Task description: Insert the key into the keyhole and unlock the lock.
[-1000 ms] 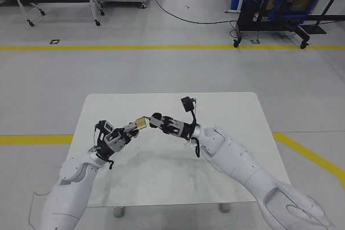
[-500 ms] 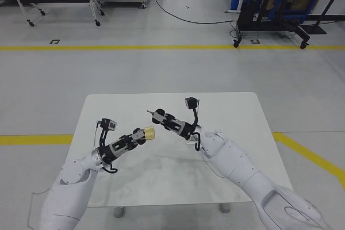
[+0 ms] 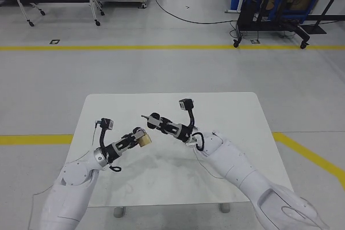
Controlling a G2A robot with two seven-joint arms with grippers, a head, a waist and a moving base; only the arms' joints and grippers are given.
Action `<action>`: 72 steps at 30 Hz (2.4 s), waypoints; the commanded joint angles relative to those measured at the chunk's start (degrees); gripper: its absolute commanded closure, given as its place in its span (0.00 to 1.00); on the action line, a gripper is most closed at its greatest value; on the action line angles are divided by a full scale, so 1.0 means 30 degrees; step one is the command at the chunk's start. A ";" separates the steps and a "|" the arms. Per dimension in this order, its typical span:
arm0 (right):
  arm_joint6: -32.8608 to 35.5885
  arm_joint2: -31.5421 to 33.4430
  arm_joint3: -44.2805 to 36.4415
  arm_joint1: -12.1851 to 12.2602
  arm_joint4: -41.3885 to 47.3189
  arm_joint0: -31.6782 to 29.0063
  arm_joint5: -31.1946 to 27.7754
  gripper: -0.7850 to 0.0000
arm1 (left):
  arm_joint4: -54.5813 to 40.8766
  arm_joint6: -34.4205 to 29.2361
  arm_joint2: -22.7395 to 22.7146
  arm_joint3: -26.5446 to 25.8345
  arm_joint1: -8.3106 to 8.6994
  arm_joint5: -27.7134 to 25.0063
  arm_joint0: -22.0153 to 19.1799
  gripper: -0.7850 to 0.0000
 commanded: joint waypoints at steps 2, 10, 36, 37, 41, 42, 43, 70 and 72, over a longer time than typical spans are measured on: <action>0.0469 -0.0003 0.0146 -0.0069 0.0299 0.0069 0.0016 1.00 | 0.0379 0.0430 -0.0020 -0.0047 0.0020 -0.0024 0.0064 1.00; -0.0048 0.0748 0.0447 -0.0034 -0.0774 0.0190 0.0000 1.00 | -0.3730 0.1487 -0.0133 0.0850 -0.0094 0.4100 0.0045 1.00; -0.3891 0.3411 -0.4056 0.1147 -0.9944 -0.2310 0.4176 1.00 | -1.1164 0.4107 0.0182 0.1428 -0.0737 0.6961 -0.0439 1.00; -0.3981 0.3455 -0.4355 0.1169 -1.0247 -0.2447 0.4564 1.00 | -1.1194 0.4570 0.0371 0.1318 -0.0818 0.6545 -0.0424 1.00; -0.3703 0.3627 -0.5529 0.1301 -1.1243 -0.2907 0.5789 1.00 | -1.0157 0.5876 0.1250 0.0998 -0.1074 0.5009 -0.0536 1.00; -0.3589 0.3664 -0.5836 0.1338 -1.1529 -0.3023 0.6115 1.00 | -0.9633 0.6165 0.1413 0.0958 -0.1114 0.4574 -0.0566 1.00; -0.3390 0.3660 -0.6150 0.1366 -1.1636 -0.3172 0.6351 1.00 | -0.9138 0.6393 0.1570 0.0947 -0.1147 0.4280 -0.0591 1.00; -0.1679 0.3224 -0.6134 0.1024 -0.8413 -0.3240 0.6684 1.00 | -0.4294 0.8068 0.1444 0.0479 -0.1322 0.1765 -0.0212 1.00; -0.1729 0.3221 -0.6004 0.0990 -0.8375 -0.3187 0.6704 1.00 | -0.4014 0.8143 0.1401 0.0504 -0.1330 0.1598 -0.0225 1.00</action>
